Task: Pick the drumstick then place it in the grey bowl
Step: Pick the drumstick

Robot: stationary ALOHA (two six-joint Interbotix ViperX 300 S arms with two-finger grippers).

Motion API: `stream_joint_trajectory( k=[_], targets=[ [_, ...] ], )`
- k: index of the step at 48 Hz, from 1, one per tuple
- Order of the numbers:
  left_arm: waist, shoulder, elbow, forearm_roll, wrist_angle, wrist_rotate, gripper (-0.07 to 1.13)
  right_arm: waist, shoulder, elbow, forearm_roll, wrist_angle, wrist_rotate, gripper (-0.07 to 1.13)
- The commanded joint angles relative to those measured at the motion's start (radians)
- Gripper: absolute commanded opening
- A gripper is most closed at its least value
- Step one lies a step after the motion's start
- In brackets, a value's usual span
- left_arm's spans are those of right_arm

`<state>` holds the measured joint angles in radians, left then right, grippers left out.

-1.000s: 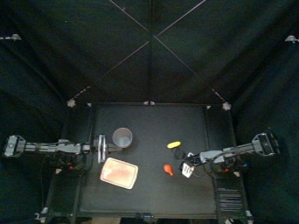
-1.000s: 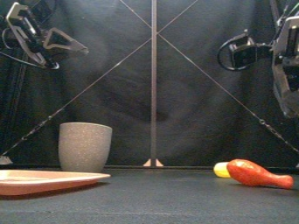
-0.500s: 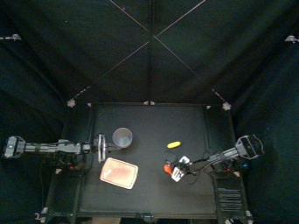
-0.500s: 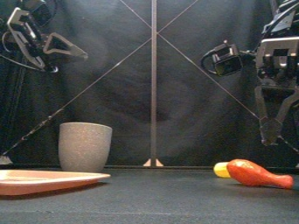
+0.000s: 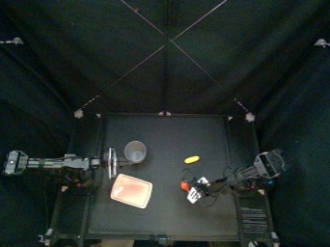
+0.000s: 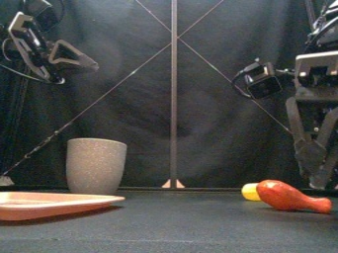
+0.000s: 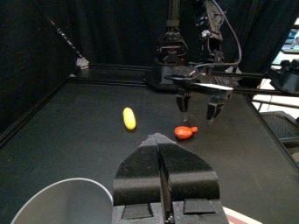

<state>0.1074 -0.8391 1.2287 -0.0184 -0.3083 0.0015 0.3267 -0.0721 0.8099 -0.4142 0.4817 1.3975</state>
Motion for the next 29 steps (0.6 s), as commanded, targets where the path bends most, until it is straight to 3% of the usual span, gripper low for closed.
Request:
stream_joint_trajectory(
  k=[1, 12, 29],
  targets=[
    [0.005, 0.005, -0.011, -0.002, -0.02, 0.0, -0.01, -0.009, 0.031, -0.017, -0.005, -0.006, 0.009, 1.01],
    [0.005, 0.005, -0.009, -0.002, -0.02, 0.0, -0.01, -0.02, 0.078, -0.038, -0.009, -0.006, 0.008, 0.96],
    [0.006, 0.005, -0.008, -0.002, -0.02, 0.0, -0.01, -0.029, 0.087, -0.043, -0.011, -0.006, 0.003, 0.45]
  ],
)
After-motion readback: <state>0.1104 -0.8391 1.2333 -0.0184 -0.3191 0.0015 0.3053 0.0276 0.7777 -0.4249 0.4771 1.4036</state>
